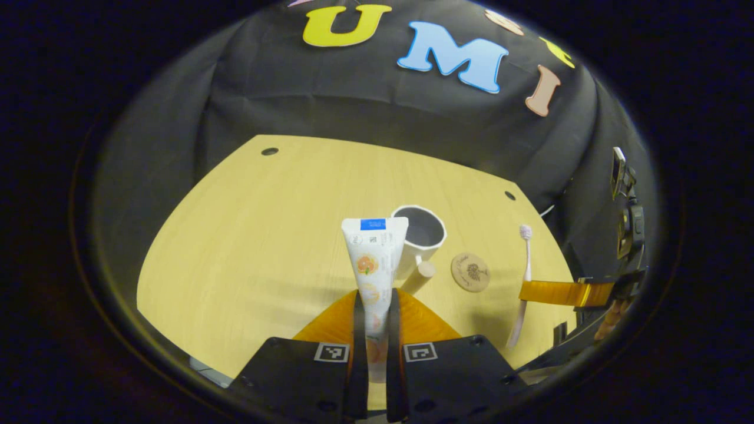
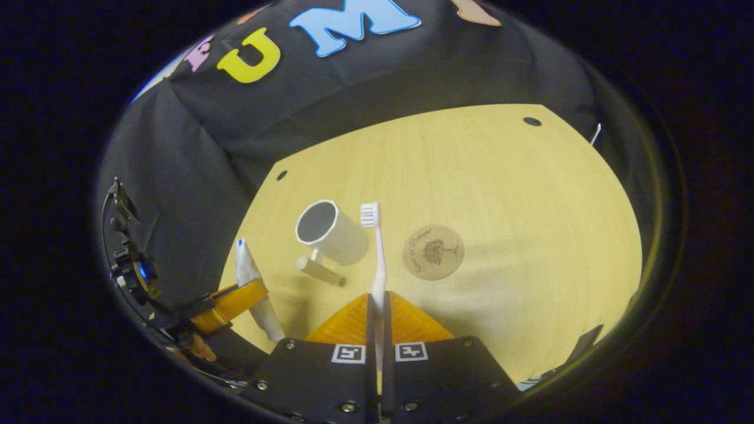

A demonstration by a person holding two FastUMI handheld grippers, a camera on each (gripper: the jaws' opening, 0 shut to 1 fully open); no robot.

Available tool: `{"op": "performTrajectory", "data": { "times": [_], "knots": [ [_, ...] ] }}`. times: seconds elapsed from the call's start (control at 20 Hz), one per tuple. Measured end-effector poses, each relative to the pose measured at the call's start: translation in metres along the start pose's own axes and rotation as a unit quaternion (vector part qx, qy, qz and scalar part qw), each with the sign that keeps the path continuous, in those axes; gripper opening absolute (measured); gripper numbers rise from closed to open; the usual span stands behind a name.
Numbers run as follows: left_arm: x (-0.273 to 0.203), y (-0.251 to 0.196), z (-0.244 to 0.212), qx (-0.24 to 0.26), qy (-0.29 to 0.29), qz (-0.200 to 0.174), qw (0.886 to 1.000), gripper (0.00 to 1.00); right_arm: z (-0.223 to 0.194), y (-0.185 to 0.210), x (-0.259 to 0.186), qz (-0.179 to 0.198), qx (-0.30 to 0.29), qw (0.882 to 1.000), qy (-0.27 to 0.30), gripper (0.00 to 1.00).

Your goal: Put the toothbrush and toothpaste on the desktop into the cup, then pick up the cup and place it on the coaster on the desktop.

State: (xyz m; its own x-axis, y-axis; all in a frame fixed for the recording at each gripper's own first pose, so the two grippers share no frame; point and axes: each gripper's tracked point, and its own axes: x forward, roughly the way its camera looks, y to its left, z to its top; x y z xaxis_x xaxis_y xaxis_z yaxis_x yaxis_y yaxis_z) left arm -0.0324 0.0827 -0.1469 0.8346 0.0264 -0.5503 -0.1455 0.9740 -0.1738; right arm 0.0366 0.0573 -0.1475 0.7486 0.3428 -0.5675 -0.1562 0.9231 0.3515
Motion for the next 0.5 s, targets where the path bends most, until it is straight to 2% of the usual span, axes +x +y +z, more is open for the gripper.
{"op": "performTrajectory", "data": {
  "times": [0.25,0.5],
  "knots": [
    [0.0,-0.004,0.037,0.017,-0.09,-0.015,0.996,0.18,0.03,0.009,-0.015,0.015,-0.01,0.998,-0.061,0.04],
    [0.009,-0.015,0.082,0.034,-0.165,-0.033,0.985,0.19,0.057,0.016,-0.027,0.013,-0.032,0.992,-0.118,0.04]
  ]
}}
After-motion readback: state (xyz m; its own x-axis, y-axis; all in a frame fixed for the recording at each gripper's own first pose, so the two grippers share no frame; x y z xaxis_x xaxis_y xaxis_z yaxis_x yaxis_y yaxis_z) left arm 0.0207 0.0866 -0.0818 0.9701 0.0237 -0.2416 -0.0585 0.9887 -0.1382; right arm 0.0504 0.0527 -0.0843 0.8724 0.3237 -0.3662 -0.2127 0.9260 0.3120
